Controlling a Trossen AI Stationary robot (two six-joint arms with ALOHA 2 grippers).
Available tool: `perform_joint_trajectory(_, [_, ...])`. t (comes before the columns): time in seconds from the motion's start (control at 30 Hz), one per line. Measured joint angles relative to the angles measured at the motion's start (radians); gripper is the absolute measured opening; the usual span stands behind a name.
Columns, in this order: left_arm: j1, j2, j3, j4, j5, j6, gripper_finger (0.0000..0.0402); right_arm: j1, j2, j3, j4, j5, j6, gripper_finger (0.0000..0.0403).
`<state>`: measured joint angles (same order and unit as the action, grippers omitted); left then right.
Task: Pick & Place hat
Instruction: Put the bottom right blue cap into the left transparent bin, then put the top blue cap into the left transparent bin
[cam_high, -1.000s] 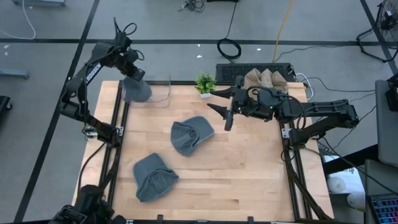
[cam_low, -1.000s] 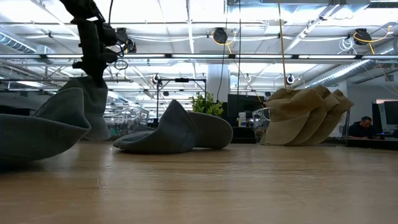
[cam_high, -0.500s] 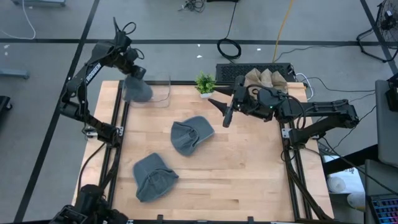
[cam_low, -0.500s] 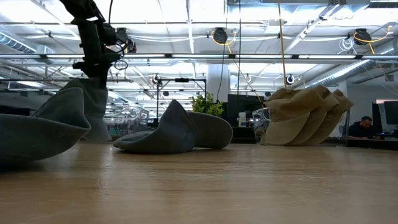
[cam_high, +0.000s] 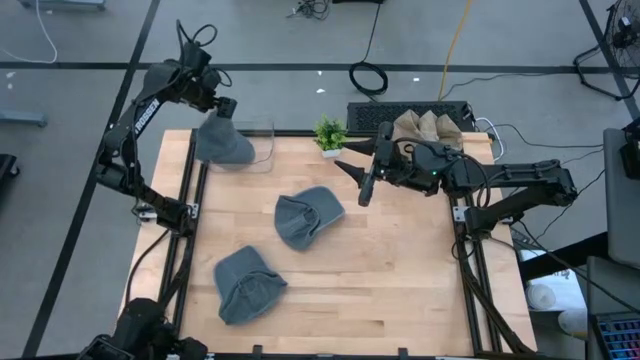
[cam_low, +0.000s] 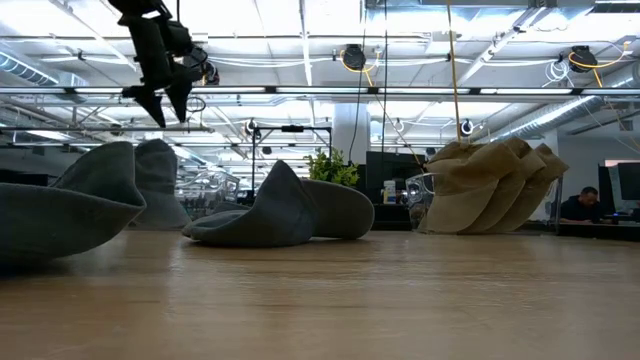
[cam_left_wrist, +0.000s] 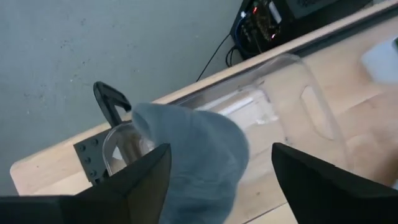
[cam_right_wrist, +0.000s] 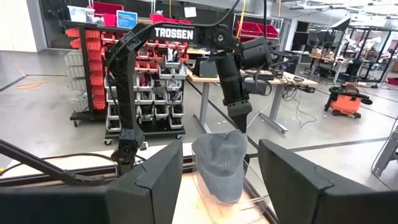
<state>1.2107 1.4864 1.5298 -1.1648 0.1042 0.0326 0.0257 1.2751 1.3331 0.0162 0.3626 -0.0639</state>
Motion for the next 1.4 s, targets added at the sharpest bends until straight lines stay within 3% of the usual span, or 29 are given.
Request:
perform_joint_trajectory(0.17, [-0.042, 0.0, 0.081, -0.045, 0.003, -0.021, 0.0299, 0.0, 0.0, 0.0, -0.005, 0.0, 0.05, 0.0197])
perform_joint_trajectory(0.3, [-0.092, 0.0, 0.14, -0.067, 0.061, -0.011, 0.0303, -0.005, 0.0, 0.0, -0.045, -0.001, 0.094, 0.0197])
perform_joint_trajectory(0.53, [-0.183, 0.0, 0.18, -0.052, 0.362, -0.053, 0.03, -0.006, 0.0, 0.0, -0.075, 0.0, 0.112, 0.0199])
perform_joint_trajectory(0.77, [-0.288, -0.016, 0.18, -0.059, 0.505, -0.062, 0.0307, -0.006, 0.0, 0.0, -0.13, 0.003, 0.101, 0.0258])
perform_joint_trajectory(1.07, [-0.491, -0.178, 0.18, 0.036, 0.436, -0.07, 0.0308, -0.006, -0.004, 0.0, -0.14, 0.001, 0.103, 0.0318])
perform_joint_trajectory(1.23, [-0.645, -0.298, 0.18, 0.129, 0.299, -0.149, 0.0308, -0.005, -0.004, 0.0, -0.14, 0.0, 0.052, 0.0318])
perform_joint_trajectory(1.4, [-0.807, -0.394, 0.179, 0.138, 0.133, -0.239, 0.0308, 0.002, -0.004, 0.0, -0.14, -0.001, 0.11, 0.0312])
